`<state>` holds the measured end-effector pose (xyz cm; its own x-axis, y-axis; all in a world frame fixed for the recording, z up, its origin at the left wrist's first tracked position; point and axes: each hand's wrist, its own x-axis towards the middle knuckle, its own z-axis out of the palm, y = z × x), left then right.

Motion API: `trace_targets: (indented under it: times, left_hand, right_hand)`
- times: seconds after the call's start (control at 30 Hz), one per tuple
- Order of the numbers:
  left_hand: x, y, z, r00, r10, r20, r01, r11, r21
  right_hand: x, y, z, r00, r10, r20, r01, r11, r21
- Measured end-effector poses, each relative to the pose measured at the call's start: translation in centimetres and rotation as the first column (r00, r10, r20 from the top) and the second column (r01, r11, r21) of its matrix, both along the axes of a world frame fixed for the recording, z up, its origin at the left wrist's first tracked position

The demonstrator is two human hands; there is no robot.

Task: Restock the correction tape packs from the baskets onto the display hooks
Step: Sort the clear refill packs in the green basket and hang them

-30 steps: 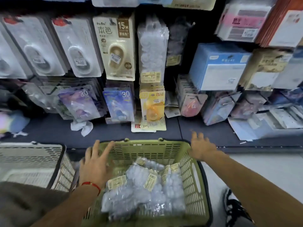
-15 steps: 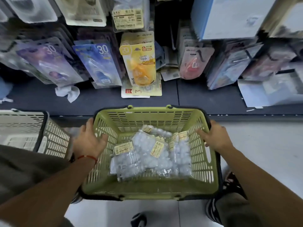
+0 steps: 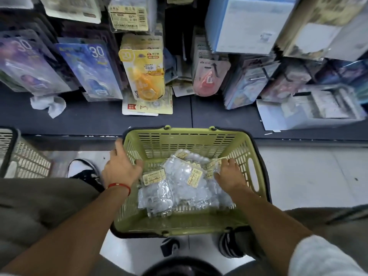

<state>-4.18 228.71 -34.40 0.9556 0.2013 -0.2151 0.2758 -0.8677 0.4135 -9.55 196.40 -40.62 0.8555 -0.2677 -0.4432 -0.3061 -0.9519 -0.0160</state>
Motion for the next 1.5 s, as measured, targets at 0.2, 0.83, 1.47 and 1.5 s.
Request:
trace_targets:
  times: [0.2,0.83,1.47,1.5]
  left_hand:
    - [0.0,0.0,-0.3,1.000,-0.015,0.007,0.015,1.000,0.000]
    - [1.4,-9.0,6.7,0.779,-0.595,0.198,0.624,0.702,-0.343]
    - [-0.4,1.0,1.9,0.841,0.082,-0.535,-0.518,0.405,-0.753]
    - [-0.8,0.7,1.8,0.824,0.101,-0.557,-0.551,0.372,-0.747]
  right_hand:
    - [-0.5,2.6,-4.3,0.907,-0.397,0.142,0.388,0.918,0.089]
    - [1.8,-1.8,12.5,0.980,-0.179,0.088,0.054,0.662,0.747]
    - [0.0,5.9,-2.0,0.997,0.071,-0.024,-0.064,0.973,0.222]
    - [0.0,6.2,-2.6,0.995,0.098,0.002,-0.097,0.985,0.145]
